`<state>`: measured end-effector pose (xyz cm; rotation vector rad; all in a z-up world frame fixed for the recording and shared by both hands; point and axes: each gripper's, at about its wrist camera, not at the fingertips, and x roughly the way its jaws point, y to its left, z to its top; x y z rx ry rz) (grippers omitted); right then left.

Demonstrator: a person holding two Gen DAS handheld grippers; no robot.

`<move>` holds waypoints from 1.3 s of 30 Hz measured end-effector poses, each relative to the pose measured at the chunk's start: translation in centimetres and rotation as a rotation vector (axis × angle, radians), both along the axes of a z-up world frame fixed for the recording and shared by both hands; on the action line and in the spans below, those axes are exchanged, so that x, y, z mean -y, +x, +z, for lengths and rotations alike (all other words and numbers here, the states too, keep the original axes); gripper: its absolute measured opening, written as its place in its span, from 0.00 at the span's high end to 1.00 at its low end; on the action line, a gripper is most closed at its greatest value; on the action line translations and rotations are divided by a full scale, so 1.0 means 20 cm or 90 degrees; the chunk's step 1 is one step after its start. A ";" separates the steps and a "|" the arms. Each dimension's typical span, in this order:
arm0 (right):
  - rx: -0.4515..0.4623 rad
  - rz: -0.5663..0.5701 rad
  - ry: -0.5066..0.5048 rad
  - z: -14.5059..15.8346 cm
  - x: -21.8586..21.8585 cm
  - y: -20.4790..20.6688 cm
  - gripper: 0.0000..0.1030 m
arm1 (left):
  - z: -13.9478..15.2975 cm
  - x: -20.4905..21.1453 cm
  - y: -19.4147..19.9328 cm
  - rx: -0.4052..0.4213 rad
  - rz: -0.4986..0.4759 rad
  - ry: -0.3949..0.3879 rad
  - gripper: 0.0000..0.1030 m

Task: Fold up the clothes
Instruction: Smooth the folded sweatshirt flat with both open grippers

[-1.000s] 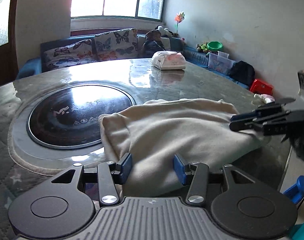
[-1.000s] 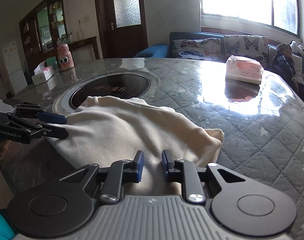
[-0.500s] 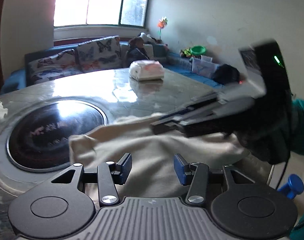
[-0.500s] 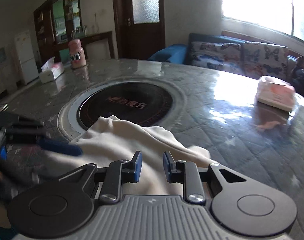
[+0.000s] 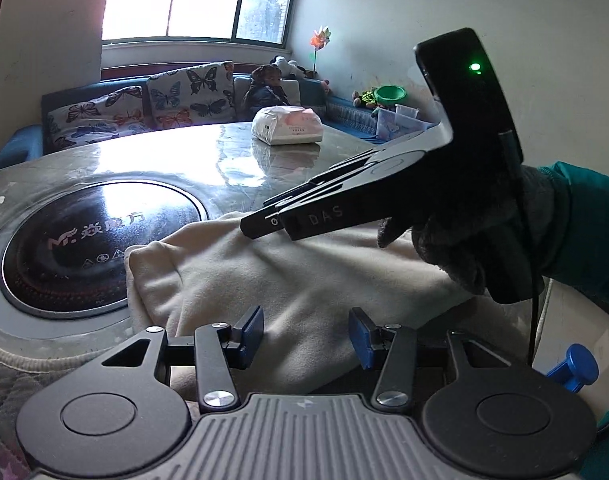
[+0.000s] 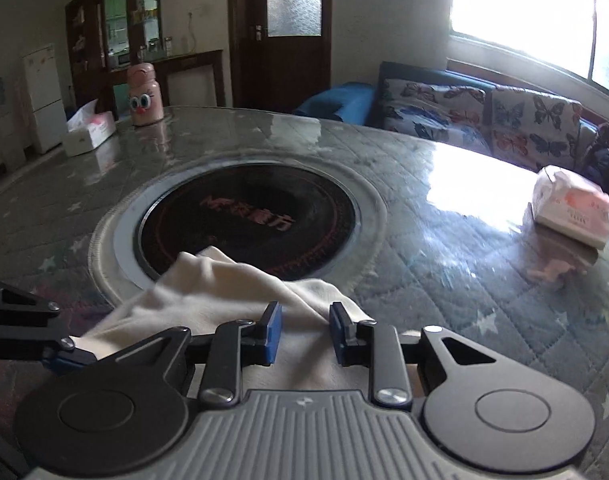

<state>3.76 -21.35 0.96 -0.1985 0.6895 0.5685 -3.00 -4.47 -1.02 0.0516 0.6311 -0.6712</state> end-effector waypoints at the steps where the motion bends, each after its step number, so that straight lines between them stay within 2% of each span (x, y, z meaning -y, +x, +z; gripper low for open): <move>1: -0.005 0.009 -0.001 0.00 -0.01 0.00 0.73 | 0.00 0.00 0.00 -0.001 0.001 -0.001 0.51; 5: -0.009 0.012 -0.011 -0.03 -0.03 -0.01 0.73 | 0.02 -0.01 -0.02 -0.001 0.007 -0.001 0.50; 7: -0.006 0.003 0.005 0.00 0.00 -0.03 0.73 | 0.04 -0.04 -0.03 0.004 0.012 0.003 0.49; 11: 0.014 0.001 0.012 0.06 0.08 -0.14 0.69 | 0.08 -0.08 -0.01 0.011 0.034 -0.002 0.49; 15: 0.010 0.007 0.014 0.04 0.12 -0.27 0.69 | 0.12 -0.10 0.04 0.017 0.062 -0.015 0.49; 19: 0.040 0.029 -0.006 -0.01 0.08 -0.38 0.69 | 0.13 -0.12 0.13 0.003 0.090 -0.039 0.49; 28: 0.052 0.118 0.013 -0.04 -0.03 -0.49 0.69 | 0.03 -0.14 0.29 -0.044 0.137 -0.003 0.51; 35: 0.049 0.184 0.033 -0.05 -0.11 -0.53 0.68 | 0.02 -0.16 0.31 -0.054 0.139 -0.003 0.50; 39: 0.059 0.164 0.040 -0.03 -0.12 -0.52 0.67 | 0.04 -0.17 0.31 -0.058 0.144 -0.012 0.50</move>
